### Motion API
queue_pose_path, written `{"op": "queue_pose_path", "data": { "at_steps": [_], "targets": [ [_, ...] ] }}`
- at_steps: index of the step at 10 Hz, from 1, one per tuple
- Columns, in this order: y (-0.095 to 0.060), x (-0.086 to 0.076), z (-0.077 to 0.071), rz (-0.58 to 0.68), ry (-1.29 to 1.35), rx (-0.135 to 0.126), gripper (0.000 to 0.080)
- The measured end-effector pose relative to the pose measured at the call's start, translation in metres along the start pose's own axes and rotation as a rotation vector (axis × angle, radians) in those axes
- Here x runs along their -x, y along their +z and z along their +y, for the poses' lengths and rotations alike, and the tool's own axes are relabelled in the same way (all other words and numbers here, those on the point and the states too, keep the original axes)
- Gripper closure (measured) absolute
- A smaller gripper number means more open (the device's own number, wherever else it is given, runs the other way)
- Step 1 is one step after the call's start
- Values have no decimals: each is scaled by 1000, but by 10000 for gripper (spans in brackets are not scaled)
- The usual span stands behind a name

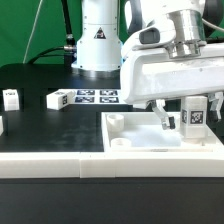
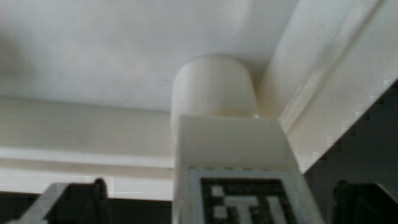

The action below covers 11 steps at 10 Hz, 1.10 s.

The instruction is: Assemble one leg

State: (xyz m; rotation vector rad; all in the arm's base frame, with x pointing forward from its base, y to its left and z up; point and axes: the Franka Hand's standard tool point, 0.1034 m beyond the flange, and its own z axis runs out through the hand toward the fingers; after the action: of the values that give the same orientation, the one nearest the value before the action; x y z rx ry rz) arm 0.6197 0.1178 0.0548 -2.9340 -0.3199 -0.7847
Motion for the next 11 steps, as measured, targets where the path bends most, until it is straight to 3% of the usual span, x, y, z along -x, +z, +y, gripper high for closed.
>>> {"op": "queue_pose_path", "data": {
  "at_steps": [4,8,11],
  "targets": [
    [-1,-1,0,-1,-1,0,150],
    [-29,-15,-3,-24,-13,-3,150],
    [-26,-9,-7,-127,-11,-19,150]
  ]
}}
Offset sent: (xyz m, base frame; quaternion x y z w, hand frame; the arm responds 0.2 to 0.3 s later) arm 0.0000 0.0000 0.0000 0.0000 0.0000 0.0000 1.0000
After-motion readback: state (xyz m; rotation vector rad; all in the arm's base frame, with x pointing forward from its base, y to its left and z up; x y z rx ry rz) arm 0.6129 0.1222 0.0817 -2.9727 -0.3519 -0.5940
